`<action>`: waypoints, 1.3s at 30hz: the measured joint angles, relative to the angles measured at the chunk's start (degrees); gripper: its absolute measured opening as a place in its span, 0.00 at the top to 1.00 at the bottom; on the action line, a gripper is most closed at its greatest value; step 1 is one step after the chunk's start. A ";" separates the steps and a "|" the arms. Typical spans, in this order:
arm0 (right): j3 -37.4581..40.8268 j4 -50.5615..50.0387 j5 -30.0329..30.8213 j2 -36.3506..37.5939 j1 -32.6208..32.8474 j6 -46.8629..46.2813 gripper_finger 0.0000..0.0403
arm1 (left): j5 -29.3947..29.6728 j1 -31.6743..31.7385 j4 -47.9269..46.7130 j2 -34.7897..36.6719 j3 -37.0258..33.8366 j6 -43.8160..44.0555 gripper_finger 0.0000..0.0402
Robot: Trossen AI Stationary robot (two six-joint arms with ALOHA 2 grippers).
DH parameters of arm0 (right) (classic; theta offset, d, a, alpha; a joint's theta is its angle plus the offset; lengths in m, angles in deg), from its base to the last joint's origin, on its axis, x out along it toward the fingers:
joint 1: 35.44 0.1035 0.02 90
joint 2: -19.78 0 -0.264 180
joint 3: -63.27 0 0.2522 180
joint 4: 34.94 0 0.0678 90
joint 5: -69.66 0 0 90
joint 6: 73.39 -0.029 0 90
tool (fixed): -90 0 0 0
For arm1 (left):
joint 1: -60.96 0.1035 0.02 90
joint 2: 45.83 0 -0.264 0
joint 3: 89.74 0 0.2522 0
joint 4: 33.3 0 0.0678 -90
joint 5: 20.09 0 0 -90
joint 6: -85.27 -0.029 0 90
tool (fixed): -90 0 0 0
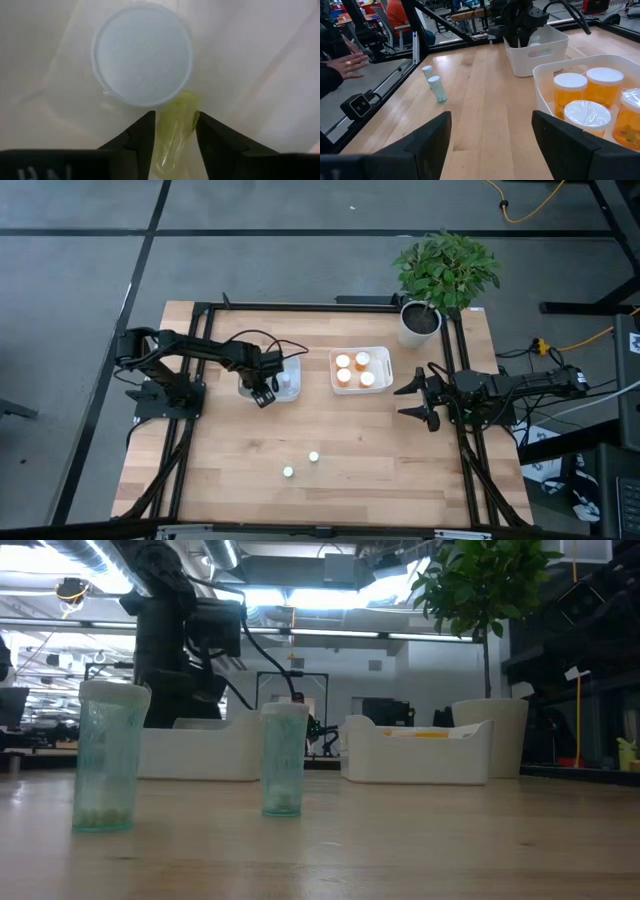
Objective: Pick and place medicine bottles into bin by pill shape (circle, oval)
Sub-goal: Move the yellow pill bottle from the white bin to the table
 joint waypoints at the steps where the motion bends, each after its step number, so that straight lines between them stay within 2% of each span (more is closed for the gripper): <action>1: 0.00 -0.01 0.00 0.00 0.00 -0.01 0.31 | 0.00 0.00 -0.01 0.00 0.00 0.03 0.69; 8: 0.00 0.00 0.00 0.00 -0.01 -0.01 0.31 | -0.13 0.00 0.04 0.04 0.13 1.15 0.80; 24: 0.00 0.00 0.01 0.00 -0.01 -0.01 0.31 | 0.46 -0.13 -8.95 0.04 7.06 1.22 0.80; 39: 0.00 0.00 0.00 0.00 0.00 0.01 0.31 | 3.17 -1.35 -22.34 0.09 19.20 1.10 0.80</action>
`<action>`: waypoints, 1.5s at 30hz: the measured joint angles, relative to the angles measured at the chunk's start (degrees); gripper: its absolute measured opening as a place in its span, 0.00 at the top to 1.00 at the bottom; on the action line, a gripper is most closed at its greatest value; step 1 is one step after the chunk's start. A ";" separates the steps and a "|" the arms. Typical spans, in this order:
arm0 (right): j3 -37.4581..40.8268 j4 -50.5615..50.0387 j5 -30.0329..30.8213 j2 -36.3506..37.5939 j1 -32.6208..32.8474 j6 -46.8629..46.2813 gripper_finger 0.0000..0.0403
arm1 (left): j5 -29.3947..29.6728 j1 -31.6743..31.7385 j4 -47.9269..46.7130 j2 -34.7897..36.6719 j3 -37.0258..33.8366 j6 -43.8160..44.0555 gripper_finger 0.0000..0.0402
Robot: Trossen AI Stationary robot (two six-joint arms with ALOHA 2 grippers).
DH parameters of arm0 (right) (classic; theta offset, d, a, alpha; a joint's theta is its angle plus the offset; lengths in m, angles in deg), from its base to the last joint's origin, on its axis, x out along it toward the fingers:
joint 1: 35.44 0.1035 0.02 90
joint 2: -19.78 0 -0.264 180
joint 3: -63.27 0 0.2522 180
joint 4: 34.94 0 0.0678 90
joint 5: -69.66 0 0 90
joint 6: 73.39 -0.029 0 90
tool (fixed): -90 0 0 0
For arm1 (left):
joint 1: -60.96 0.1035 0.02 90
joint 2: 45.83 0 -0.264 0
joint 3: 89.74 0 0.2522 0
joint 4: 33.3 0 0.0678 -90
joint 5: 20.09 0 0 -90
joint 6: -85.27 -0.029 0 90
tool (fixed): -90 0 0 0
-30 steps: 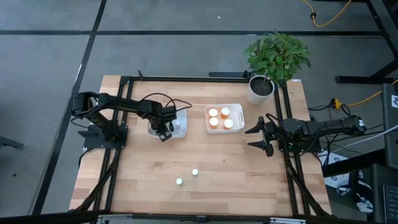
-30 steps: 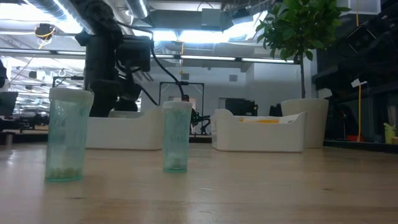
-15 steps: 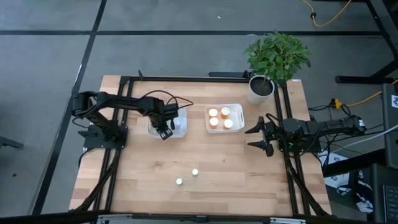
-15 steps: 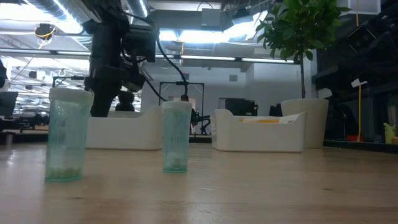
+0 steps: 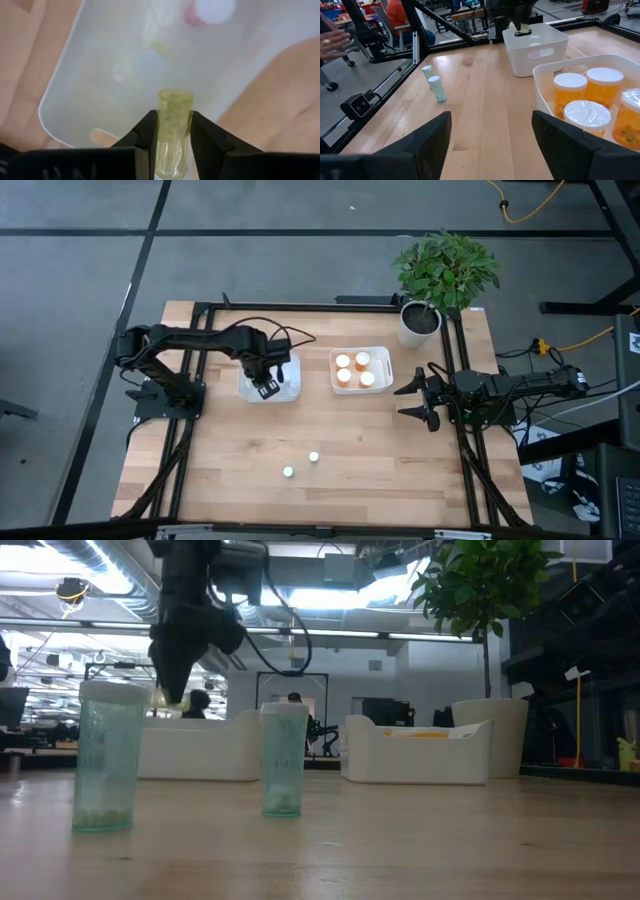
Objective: Pick and place medicine bottles into bin by pill shape (circle, oval)
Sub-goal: Move the yellow pill bottle from the white bin to the table
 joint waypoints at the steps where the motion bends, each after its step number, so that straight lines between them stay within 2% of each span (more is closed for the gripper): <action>1: 0.00 0.00 0.02 0.00 0.00 0.00 0.31 | -0.02 -0.63 -0.60 0.00 0.58 0.01 0.80; 6: 0.00 0.00 0.02 -0.02 -0.02 -0.01 0.31 | -0.02 -5.16 -3.49 0.00 3.11 0.47 0.80; 11: 0.00 0.00 0.00 -0.02 -0.01 -0.02 0.31 | -0.24 -12.31 -4.79 0.00 3.82 4.00 0.80; 19: 0.00 0.00 -0.01 -0.02 0.00 -0.02 0.31 | -0.76 -25.17 -3.09 -0.53 3.82 15.68 0.80; 24: 0.00 0.00 0.01 -0.02 -0.02 -0.02 0.31 | 0.19 -30.64 -0.91 -5.24 3.79 21.28 0.80; 37: 0.00 0.00 0.00 -0.02 0.00 0.01 0.31 | 2.27 -33.06 23.91 -18.54 3.77 25.76 0.80; 41: 0.00 0.00 -0.01 -0.02 0.01 -0.01 0.31 | 3.07 -33.06 26.65 -20.94 3.78 26.52 0.78; 45: 0.00 0.00 -0.01 -0.02 -0.02 -0.01 0.31 | 3.45 -32.98 27.16 -21.78 3.96 27.40 0.72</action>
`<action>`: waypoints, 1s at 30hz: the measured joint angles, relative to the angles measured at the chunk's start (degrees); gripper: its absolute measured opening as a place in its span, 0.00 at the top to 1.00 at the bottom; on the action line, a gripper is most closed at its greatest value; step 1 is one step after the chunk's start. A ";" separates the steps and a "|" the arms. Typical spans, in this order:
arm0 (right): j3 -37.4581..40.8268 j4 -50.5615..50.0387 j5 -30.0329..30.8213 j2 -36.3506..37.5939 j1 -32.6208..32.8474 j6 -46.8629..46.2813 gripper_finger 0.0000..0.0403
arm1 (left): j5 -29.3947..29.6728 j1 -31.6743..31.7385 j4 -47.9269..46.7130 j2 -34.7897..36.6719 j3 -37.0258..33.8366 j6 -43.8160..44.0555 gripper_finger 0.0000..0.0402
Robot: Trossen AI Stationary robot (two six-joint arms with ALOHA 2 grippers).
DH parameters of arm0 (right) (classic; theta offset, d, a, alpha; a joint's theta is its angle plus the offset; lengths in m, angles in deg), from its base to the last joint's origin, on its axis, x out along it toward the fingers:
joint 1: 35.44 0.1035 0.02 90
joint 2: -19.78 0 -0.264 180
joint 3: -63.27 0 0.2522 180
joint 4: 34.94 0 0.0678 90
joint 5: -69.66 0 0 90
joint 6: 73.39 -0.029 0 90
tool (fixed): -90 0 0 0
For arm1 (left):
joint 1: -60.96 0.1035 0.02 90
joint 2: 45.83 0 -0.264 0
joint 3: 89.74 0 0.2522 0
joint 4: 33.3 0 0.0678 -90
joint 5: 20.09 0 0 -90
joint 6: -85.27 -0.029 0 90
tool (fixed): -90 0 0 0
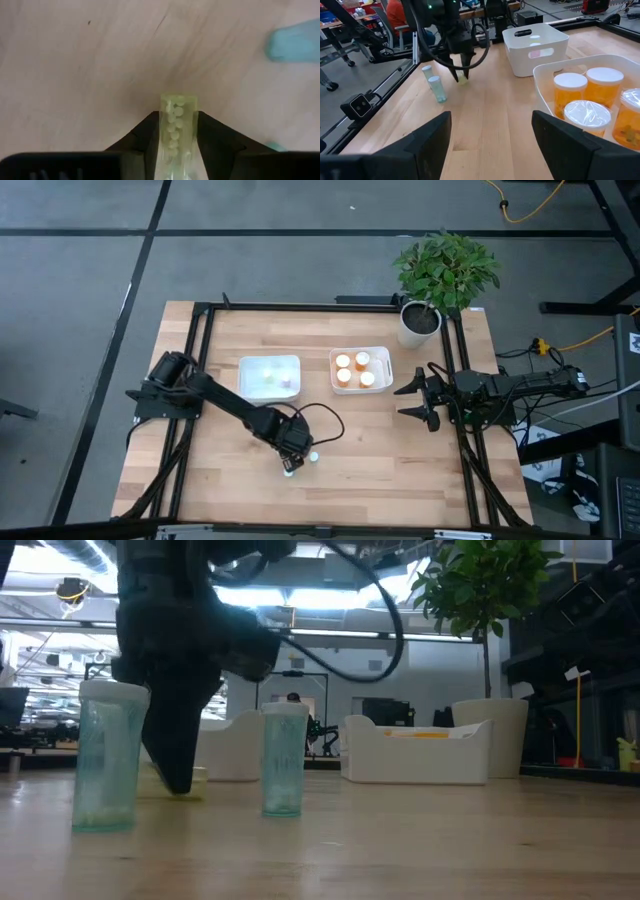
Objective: Pick and place medicine bottles into bin by pill shape (circle, oval)
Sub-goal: Move the yellow pill bottle from the white bin to the table, then put the right blue pill bottle into the left white bin
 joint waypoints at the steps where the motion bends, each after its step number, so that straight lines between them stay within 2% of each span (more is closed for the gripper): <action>1: 0.00 0.00 0.02 0.00 0.00 -0.01 0.31 | 0.13 0.08 -0.11 -0.25 -0.13 0.09 0.69; 6: 0.02 0.00 0.00 0.00 0.00 -0.01 0.31 | 1.92 0.12 -1.46 0.55 -0.24 1.40 0.56; 10: 0.01 0.06 0.01 0.00 0.00 0.00 0.31 | 4.61 0.02 -3.09 2.33 0.88 1.52 0.50; 17: 0.01 0.09 0.00 0.00 0.01 -0.01 0.31 | 9.20 -0.53 -7.07 6.51 3.27 2.01 0.49; 21: 0.02 0.09 0.01 0.00 0.02 -0.01 0.31 | 8.88 -1.56 -6.82 8.14 4.92 3.11 0.49; 30: 0.01 0.00 0.01 0.00 0.00 0.01 0.31 | 8.59 -2.98 -6.31 4.58 14.00 -1.33 0.49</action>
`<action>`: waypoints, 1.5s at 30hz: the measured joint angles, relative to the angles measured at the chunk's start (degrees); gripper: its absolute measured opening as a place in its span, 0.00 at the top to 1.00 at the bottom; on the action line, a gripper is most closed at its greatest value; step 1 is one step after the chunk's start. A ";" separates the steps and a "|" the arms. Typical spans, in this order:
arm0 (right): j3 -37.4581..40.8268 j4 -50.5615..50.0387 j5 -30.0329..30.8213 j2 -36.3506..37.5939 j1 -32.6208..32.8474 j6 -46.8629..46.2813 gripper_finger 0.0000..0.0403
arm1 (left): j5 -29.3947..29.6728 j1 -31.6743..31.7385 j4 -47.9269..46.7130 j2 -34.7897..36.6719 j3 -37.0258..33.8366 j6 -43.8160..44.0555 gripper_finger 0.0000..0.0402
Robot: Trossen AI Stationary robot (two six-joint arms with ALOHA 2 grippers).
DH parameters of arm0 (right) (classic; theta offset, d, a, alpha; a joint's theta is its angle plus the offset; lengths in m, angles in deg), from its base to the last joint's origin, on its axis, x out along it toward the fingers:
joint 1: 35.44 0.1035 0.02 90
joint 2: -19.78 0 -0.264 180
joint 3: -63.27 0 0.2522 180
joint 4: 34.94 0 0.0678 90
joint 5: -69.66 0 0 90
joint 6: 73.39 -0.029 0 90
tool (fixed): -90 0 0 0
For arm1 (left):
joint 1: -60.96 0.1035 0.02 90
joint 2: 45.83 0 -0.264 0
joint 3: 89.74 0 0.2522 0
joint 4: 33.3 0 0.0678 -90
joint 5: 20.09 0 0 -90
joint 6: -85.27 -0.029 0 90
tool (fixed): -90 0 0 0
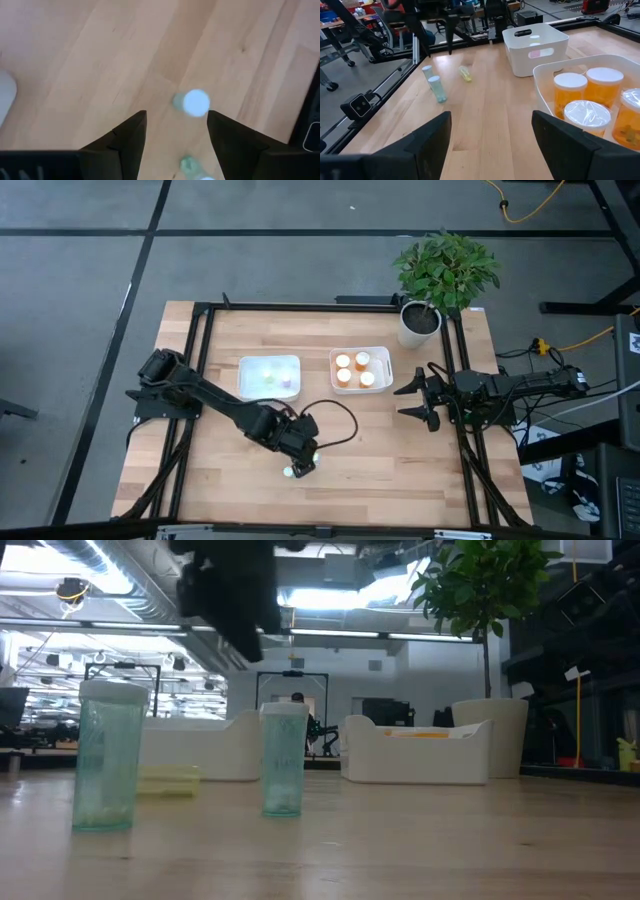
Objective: Pick and place medicine bottles into bin by pill shape (circle, oval)
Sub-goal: Put the right blue pill bottle into the left white bin
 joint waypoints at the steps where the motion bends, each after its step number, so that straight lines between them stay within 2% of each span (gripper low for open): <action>1: -0.01 0.00 0.01 0.00 0.01 -0.01 0.31 | 0.01 0.01 -0.30 -0.63 0.95 -1.51 0.49; 8: 0.01 0.00 -0.01 0.00 0.02 -0.01 0.31 | -0.53 0.69 -1.05 -5.47 6.53 -13.20 0.49; 13: 0.01 0.00 0.00 0.00 0.02 -0.01 0.31 | -4.58 1.97 -1.58 -9.05 9.88 -16.89 0.49; 18: 0.01 0.00 0.00 0.00 0.00 0.00 0.31 | -8.09 2.58 -1.71 -11.32 10.75 -17.18 0.49; 45: 0.01 0.00 0.01 0.00 0.01 0.00 0.31 | -9.08 1.99 -1.89 -14.70 10.84 -17.07 0.49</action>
